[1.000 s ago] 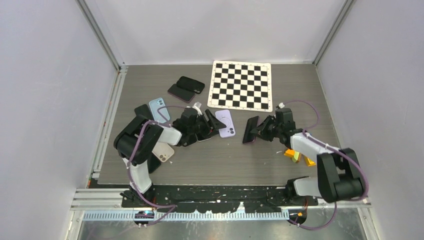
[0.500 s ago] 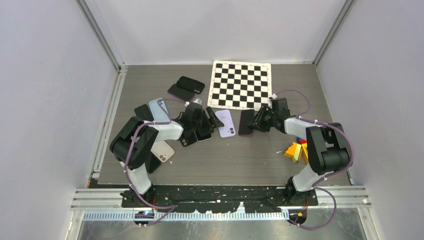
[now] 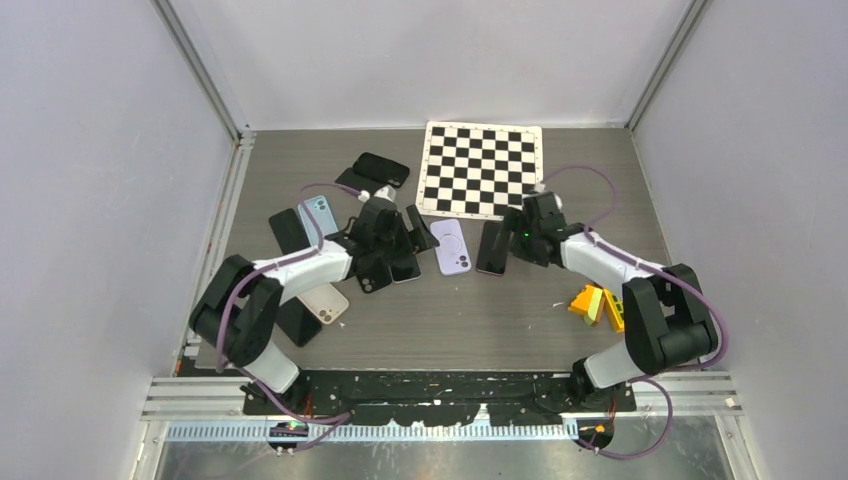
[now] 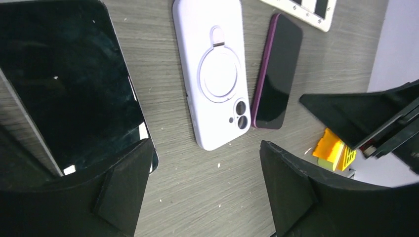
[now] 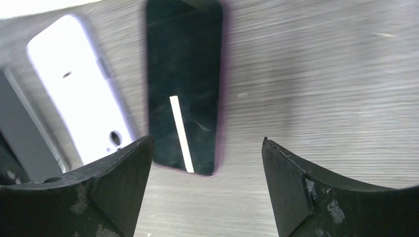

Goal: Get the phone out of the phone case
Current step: Adjust the phone case at the center of the board.

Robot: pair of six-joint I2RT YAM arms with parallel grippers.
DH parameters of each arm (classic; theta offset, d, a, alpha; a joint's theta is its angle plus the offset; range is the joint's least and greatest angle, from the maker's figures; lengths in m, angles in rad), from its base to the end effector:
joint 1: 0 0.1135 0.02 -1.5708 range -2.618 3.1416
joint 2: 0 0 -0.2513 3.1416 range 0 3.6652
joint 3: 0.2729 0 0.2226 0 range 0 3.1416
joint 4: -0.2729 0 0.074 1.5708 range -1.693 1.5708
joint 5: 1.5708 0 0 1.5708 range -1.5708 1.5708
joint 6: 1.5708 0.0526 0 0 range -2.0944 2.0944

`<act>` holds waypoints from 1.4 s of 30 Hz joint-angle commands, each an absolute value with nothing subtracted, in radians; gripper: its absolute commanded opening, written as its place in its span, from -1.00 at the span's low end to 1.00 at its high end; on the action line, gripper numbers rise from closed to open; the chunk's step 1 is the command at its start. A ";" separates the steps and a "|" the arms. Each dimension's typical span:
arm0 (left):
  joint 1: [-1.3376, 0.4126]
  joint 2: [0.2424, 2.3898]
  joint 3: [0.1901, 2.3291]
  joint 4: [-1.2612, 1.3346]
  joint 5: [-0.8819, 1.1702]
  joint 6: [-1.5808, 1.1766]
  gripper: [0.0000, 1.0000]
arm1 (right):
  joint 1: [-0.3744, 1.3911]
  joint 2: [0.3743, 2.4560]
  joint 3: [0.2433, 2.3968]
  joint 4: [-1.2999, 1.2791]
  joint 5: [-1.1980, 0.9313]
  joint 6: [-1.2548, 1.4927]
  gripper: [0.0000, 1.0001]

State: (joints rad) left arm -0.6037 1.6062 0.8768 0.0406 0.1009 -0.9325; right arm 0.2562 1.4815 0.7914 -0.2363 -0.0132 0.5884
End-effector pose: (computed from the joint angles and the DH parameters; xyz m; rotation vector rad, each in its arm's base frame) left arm 0.2656 -0.1896 0.1862 -0.3402 2.4046 -0.8844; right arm 0.2679 0.0709 0.1724 0.4137 2.5012 0.3621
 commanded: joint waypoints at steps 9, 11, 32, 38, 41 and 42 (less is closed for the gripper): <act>-0.583 1.292 0.864 -0.198 -0.128 -0.854 0.99 | 0.746 1.737 1.160 -0.429 0.414 0.462 0.71; -0.562 1.249 0.842 -0.221 -0.138 -0.854 0.99 | 0.778 1.792 1.200 -0.440 0.430 0.449 0.71; -0.460 0.975 0.776 -0.415 -0.116 -0.846 0.99 | 0.802 1.893 1.252 -0.485 0.527 0.605 0.64; -0.460 0.887 0.863 -0.614 -0.132 -0.776 0.99 | 0.802 1.635 1.151 -0.401 0.470 0.582 0.95; -0.460 0.826 0.905 -0.722 -0.165 -0.737 0.99 | 0.802 1.433 1.088 -0.407 0.503 0.570 0.97; -0.460 0.802 0.917 -0.750 -0.174 -0.721 0.99 | 0.801 1.391 1.074 -0.412 0.514 0.567 0.97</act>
